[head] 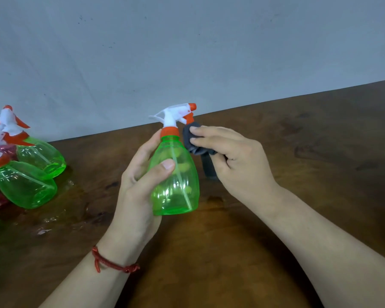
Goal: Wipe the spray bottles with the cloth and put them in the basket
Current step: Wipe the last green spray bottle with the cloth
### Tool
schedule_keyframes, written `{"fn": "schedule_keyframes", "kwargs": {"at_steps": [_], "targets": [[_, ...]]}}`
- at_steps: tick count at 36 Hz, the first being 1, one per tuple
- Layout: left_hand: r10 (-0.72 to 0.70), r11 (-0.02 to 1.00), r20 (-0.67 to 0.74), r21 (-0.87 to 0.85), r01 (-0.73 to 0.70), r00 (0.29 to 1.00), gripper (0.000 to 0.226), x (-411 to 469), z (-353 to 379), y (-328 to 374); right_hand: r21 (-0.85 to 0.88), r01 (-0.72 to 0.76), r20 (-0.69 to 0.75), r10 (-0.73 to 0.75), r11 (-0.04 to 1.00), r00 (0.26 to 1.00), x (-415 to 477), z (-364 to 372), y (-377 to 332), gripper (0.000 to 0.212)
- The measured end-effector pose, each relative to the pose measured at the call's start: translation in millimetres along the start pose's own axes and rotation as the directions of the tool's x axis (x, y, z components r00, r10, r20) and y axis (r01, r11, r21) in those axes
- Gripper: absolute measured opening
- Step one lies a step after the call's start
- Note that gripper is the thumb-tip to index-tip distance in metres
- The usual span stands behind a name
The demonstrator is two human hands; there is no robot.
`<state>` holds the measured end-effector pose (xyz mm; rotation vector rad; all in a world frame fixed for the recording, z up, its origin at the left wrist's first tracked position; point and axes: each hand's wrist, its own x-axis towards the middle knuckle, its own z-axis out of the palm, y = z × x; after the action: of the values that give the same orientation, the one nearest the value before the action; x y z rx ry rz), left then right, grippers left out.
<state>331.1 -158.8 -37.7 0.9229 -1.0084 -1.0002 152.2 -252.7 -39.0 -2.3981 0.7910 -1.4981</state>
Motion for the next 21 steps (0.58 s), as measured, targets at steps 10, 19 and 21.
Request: {"fn": "schedule_keyframes", "kwargs": {"at_steps": [10, 19, 21], "targets": [[0.015, 0.989, 0.032, 0.144, -0.02, 0.999, 0.07, 1.1, 1.2, -4.6, 0.133, -0.101, -0.206, 0.128, 0.986, 0.97, -0.4, -5.4, -0.4, 0.043], [0.037, 0.998, -0.014, 0.06, -0.036, 0.999, 0.072, 6.2, -1.3, 1.1, 0.267, -0.173, -0.048, 0.192, 0.948, 0.98, -6.0, 2.4, 7.3, 0.04], [0.036, 0.996, -0.004, 0.082, -0.035, 0.999, 0.072, 7.0, -1.5, 1.0, 0.301, -0.182, -0.093, 0.219, 0.936, 0.971, -5.5, 1.5, 6.6, 0.039]]}}
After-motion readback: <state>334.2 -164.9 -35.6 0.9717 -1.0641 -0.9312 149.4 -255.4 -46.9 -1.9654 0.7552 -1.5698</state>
